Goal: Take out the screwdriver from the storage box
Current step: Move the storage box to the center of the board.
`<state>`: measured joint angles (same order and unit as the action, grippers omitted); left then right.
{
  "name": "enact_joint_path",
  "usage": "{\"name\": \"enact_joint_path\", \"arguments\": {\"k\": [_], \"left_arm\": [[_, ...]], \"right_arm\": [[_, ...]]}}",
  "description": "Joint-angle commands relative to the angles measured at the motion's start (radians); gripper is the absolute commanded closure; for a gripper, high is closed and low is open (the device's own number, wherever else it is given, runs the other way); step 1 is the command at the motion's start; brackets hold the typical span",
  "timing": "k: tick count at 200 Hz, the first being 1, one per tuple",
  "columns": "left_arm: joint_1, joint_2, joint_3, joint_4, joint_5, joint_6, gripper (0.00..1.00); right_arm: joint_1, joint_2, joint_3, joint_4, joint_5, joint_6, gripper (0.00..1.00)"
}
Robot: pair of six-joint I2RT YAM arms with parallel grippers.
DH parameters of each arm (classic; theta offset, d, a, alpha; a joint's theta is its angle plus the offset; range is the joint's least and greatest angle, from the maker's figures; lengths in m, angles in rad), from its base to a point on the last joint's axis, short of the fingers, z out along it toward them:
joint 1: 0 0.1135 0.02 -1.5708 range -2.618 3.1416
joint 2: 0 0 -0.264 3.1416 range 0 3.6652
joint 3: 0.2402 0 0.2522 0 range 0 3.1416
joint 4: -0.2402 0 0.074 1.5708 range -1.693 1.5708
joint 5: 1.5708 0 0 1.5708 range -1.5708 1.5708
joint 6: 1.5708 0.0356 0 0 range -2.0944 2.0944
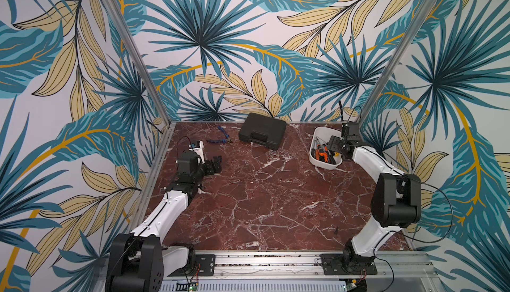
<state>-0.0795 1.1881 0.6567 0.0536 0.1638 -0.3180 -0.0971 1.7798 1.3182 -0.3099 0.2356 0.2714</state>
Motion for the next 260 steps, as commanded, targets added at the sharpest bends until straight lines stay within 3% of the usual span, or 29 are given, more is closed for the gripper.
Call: {"name": "enact_joint_path", "arguments": {"k": [1, 38, 95, 176, 232, 260], "left_arm": [[-0.017, -0.026, -0.039, -0.030, 0.111, -0.092, 0.00], [-0.043, -0.079, -0.107, -0.045, 0.111, -0.117, 0.00], [-0.063, -0.146, -0.178, -0.102, 0.093, -0.153, 0.00], [-0.085, -0.127, -0.158, -0.120, 0.072, -0.176, 0.00], [-0.116, -0.056, -0.093, -0.156, 0.074, -0.158, 0.00], [-0.134, -0.028, -0.067, -0.168, 0.068, -0.156, 0.00]], "right_arm": [[-0.049, 0.055, 0.064, -0.119, -0.045, 0.076, 0.18], [-0.067, 0.153, 0.135, -0.124, -0.114, 0.094, 0.26], [-0.067, 0.243, 0.209, -0.178, -0.138, 0.068, 0.54], [-0.012, 0.200, 0.105, -0.193, -0.172, -0.003, 0.88], [0.125, 0.067, -0.078, -0.184, -0.104, -0.010, 0.94], [0.210, 0.007, -0.140, -0.198, -0.135, 0.001, 0.94]]}}
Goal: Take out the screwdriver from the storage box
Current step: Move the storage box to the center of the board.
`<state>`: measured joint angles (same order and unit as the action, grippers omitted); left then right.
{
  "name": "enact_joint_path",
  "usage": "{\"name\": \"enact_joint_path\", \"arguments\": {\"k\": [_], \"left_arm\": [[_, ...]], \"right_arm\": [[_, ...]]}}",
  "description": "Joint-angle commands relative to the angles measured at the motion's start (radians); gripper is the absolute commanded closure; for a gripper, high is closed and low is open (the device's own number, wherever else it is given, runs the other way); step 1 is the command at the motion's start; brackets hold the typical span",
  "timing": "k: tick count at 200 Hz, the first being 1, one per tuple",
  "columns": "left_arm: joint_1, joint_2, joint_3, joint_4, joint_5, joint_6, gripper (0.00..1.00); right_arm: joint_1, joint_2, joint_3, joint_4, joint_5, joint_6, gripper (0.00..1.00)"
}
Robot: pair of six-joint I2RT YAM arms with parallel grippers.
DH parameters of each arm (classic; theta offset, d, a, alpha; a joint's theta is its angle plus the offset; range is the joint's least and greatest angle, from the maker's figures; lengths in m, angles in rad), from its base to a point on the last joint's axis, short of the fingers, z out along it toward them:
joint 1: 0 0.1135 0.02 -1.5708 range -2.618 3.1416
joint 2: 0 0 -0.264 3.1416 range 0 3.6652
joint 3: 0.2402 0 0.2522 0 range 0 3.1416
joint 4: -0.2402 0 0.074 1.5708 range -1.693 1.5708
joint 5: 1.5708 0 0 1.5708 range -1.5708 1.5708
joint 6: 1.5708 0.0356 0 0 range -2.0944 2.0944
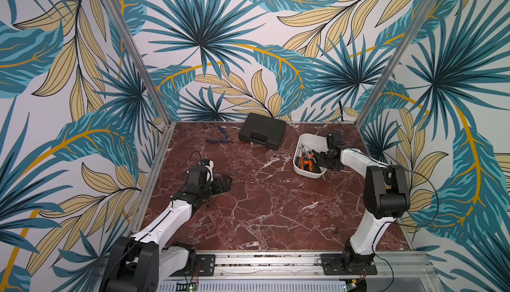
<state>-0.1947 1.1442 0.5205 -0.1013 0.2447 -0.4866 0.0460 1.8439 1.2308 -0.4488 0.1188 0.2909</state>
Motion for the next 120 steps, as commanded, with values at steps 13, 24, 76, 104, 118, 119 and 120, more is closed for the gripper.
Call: {"name": "enact_joint_path", "arguments": {"k": [13, 24, 76, 104, 118, 119, 120], "left_arm": [[-0.031, 0.031, 0.077, -0.019, -0.022, 0.008, 0.00], [-0.043, 0.045, 0.077, -0.013, -0.026, -0.003, 0.00], [-0.127, 0.139, 0.130, -0.017, -0.043, -0.026, 0.05], [-0.167, 0.187, 0.168, -0.022, -0.076, -0.036, 0.05], [-0.171, 0.217, 0.180, -0.009, -0.080, -0.049, 0.05], [-0.172, 0.218, 0.180, -0.007, -0.079, -0.050, 0.05], [-0.173, 0.221, 0.181, -0.006, -0.079, -0.051, 0.05]], "right_arm": [[0.122, -0.071, -0.073, -0.070, -0.029, -0.009, 0.94], [0.178, -0.076, -0.084, -0.079, -0.028, 0.001, 0.94], [0.411, -0.032, -0.100, -0.082, -0.012, 0.082, 0.94], [0.517, 0.009, -0.079, -0.076, -0.016, 0.114, 0.94], [0.557, 0.035, -0.061, -0.069, -0.021, 0.122, 0.94], [0.557, 0.036, -0.060, -0.068, -0.021, 0.123, 0.94], [0.560, 0.037, -0.059, -0.068, -0.021, 0.124, 0.94]]}}
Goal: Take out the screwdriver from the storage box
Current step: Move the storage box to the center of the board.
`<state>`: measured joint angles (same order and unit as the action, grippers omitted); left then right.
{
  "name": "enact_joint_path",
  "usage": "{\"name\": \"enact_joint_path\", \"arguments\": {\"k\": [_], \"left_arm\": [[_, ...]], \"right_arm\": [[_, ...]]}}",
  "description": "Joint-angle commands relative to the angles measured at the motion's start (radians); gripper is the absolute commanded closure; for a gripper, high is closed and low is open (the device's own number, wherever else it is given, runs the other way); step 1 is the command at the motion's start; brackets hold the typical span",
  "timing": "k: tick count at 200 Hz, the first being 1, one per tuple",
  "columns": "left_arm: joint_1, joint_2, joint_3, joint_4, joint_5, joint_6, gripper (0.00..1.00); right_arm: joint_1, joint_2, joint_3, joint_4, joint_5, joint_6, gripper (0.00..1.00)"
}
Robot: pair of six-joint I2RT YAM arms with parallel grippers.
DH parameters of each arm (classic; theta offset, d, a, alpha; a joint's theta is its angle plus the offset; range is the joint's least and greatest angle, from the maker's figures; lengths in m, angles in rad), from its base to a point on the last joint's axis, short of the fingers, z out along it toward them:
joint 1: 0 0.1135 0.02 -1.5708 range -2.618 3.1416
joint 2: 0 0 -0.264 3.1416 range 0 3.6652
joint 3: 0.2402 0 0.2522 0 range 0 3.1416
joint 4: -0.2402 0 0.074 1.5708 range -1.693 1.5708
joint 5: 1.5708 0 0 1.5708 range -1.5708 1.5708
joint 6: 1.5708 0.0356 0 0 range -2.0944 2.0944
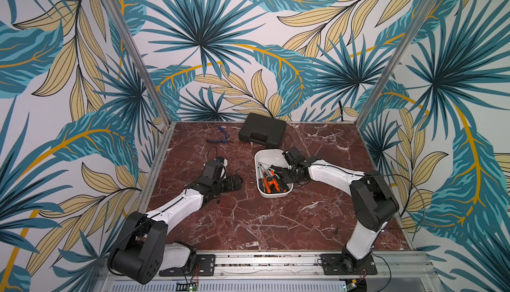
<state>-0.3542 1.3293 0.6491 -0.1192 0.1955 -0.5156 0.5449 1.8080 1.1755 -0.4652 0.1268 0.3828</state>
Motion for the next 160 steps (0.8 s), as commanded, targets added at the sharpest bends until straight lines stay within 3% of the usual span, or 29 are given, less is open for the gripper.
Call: {"name": "enact_joint_path", "arguments": {"k": [1, 77, 97, 129, 160], "left_arm": [[-0.014, 0.039, 0.053, 0.013, -0.029, -0.023, 0.05], [-0.030, 0.158, 0.187, -0.026, -0.069, -0.020, 0.12], [-0.030, 0.195, 0.234, -0.090, -0.142, -0.006, 0.19], [-0.033, 0.297, 0.342, -0.222, -0.203, 0.012, 0.37], [-0.040, 0.372, 0.394, -0.227, -0.203, 0.023, 0.46]], "right_arm": [[0.064, 0.076, -0.002, -0.052, -0.029, 0.032, 0.94], [0.164, 0.118, 0.042, -0.043, -0.057, 0.050, 0.92], [0.164, 0.092, 0.041, -0.047, -0.054, 0.038, 0.84], [0.164, 0.043, 0.044, -0.056, -0.036, 0.019, 0.62], [0.164, 0.024, 0.060, -0.083, -0.030, -0.004, 0.53]]}}
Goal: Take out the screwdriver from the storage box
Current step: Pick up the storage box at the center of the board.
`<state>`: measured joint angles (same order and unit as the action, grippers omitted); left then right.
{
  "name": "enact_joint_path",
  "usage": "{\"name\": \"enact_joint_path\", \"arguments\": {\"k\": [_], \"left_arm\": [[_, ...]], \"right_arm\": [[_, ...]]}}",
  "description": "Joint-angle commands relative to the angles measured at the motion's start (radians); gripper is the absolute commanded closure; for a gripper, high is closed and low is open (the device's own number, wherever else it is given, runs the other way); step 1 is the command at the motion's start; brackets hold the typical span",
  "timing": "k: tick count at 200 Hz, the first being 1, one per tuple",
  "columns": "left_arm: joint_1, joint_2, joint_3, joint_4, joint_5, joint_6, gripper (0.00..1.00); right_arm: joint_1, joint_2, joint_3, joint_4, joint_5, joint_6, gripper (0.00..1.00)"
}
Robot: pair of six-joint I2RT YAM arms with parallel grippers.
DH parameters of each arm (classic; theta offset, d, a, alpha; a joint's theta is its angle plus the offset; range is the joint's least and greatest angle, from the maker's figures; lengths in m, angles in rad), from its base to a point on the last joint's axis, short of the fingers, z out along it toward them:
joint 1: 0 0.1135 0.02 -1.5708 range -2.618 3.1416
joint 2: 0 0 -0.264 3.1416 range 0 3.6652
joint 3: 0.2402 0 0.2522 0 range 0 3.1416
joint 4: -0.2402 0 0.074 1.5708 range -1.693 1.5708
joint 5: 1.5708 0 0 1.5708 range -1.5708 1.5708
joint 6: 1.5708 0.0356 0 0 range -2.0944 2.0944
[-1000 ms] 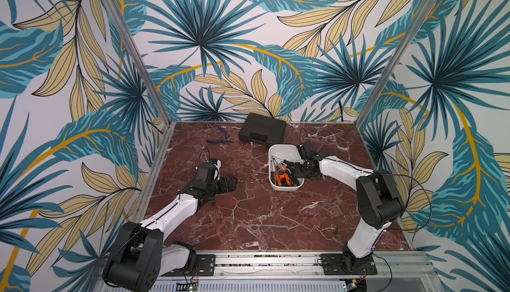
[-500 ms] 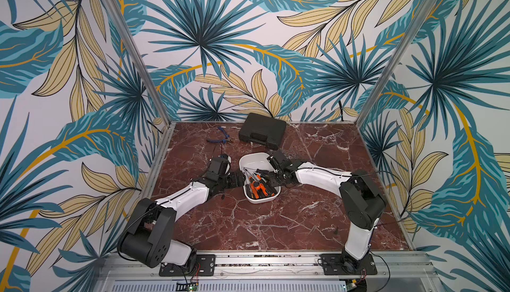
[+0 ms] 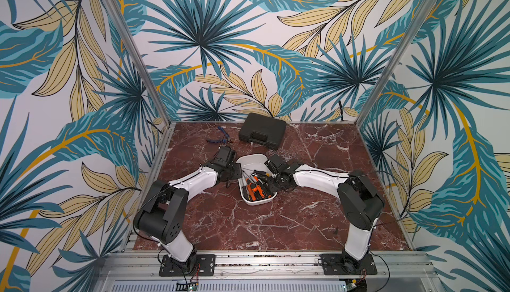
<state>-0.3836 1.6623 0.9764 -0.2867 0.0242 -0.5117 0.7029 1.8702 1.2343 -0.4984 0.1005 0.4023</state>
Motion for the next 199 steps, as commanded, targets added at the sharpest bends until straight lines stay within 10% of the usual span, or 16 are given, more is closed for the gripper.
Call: {"name": "enact_joint_path", "arguments": {"k": [1, 111, 199], "left_arm": [[-0.011, 0.042, 0.068, -0.060, -0.032, 0.019, 0.47], [-0.052, 0.188, 0.242, -0.170, -0.157, 0.048, 1.00], [-0.085, -0.020, 0.055, 0.063, -0.296, -0.056, 1.00]], "right_arm": [[0.006, -0.039, 0.002, -0.051, -0.004, -0.024, 0.53], [0.006, -0.068, 0.057, -0.122, -0.004, -0.071, 0.49], [0.006, -0.130, 0.073, -0.118, 0.048, -0.108, 0.49]]}}
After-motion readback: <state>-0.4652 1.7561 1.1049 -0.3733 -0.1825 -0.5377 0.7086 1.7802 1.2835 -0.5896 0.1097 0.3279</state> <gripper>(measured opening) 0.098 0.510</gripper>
